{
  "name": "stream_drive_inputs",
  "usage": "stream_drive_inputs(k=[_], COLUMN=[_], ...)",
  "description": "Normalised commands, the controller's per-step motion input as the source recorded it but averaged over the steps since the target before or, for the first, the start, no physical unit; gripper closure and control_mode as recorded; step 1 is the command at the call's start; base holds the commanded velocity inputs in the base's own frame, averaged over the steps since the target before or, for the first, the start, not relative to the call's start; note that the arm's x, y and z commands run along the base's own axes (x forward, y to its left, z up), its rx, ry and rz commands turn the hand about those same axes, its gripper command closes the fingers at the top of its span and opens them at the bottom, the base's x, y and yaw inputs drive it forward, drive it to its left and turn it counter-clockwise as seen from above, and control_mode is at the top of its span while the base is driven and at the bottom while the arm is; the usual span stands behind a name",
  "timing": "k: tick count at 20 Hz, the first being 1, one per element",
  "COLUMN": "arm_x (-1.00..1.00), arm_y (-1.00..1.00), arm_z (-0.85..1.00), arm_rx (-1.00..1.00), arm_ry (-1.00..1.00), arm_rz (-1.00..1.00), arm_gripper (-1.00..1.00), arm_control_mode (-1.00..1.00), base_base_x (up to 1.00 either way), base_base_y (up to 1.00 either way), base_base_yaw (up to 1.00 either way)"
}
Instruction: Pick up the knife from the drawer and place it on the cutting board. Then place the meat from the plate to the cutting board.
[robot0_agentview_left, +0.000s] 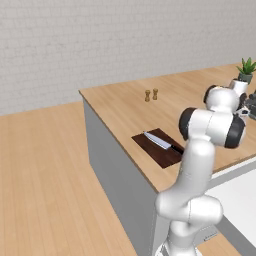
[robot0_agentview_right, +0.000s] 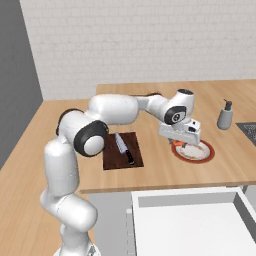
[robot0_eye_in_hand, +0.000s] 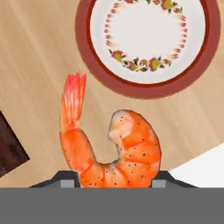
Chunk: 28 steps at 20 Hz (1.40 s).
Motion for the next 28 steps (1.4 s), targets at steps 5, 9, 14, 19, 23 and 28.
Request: stream_drive_inputs(k=[5, 9, 14, 19, 23, 28], arm_x=[-0.98, -0.89, -0.66, -0.04, 0.2, 0.68], arm_y=[0.98, 1.0, 1.0, 1.0, 0.98, 0.29], arm_z=[0.49, 0.38, 0.25, 0.03, -0.13, -0.39], arm_rx=[0.0, 0.0, 0.0, -0.07, -0.14, -0.02], arm_ry=[-0.02, -0.06, -0.02, -0.02, 0.0, 0.04], arm_rz=[0.06, 0.09, 0.09, 0.2, 0.18, 0.09], arm_gripper=[1.0, 1.0, 1.0, 1.0, 1.0, 1.0], arm_control_mode=[-1.0, -1.0, -1.0, -1.0, -1.0, -1.0], base_base_x=[0.0, 0.0, 0.0, 0.0, 0.0, 0.0], base_base_y=[0.0, 0.0, 0.0, 0.0, 0.0, 0.0], base_base_yaw=[0.0, 0.0, 0.0, 0.0, 0.0, 0.0])
